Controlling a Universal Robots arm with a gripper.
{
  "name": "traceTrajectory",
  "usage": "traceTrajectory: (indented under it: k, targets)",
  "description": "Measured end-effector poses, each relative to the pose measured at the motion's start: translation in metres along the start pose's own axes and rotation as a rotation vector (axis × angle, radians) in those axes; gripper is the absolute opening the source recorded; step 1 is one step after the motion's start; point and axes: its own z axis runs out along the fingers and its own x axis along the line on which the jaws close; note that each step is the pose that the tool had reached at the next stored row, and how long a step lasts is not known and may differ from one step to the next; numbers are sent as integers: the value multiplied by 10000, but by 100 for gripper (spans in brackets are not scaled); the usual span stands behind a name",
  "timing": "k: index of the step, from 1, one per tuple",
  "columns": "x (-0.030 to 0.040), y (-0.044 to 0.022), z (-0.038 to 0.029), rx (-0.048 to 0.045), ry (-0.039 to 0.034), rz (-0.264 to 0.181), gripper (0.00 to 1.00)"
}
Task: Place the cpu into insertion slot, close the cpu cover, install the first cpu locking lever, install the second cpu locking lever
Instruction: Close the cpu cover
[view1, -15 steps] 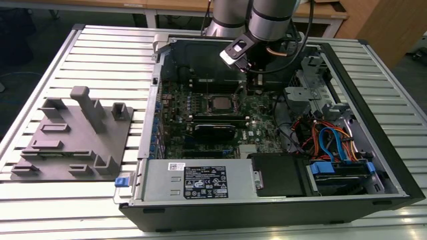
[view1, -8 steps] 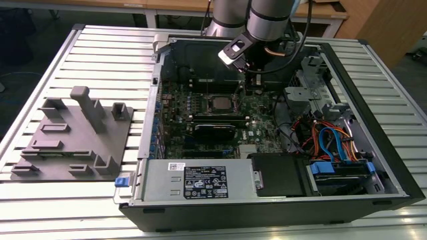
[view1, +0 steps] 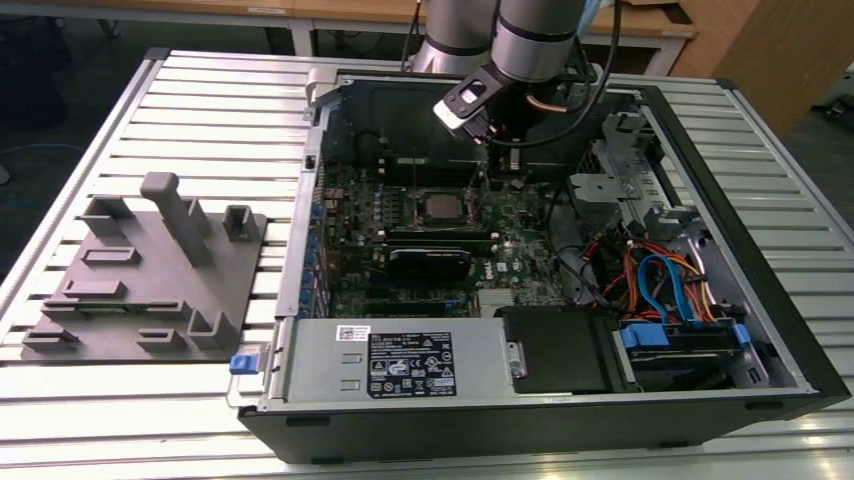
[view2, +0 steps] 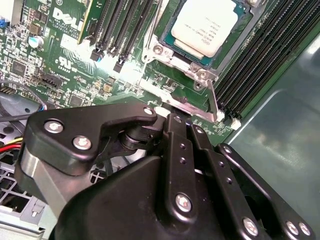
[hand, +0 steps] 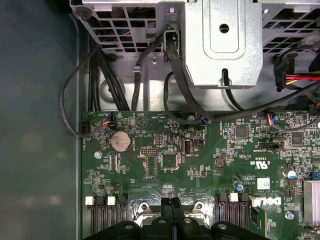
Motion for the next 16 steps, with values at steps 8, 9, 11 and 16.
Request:
traceTrajectory:
  k: [8,9,11,16]
  targets:
    - [-1,-26,0,0,-1,0,10]
    - [-1,-30,0,0,0,0,10]
    - [-1,-35,0,0,0,0,10]
    - [-1,-44,0,0,0,1,10]
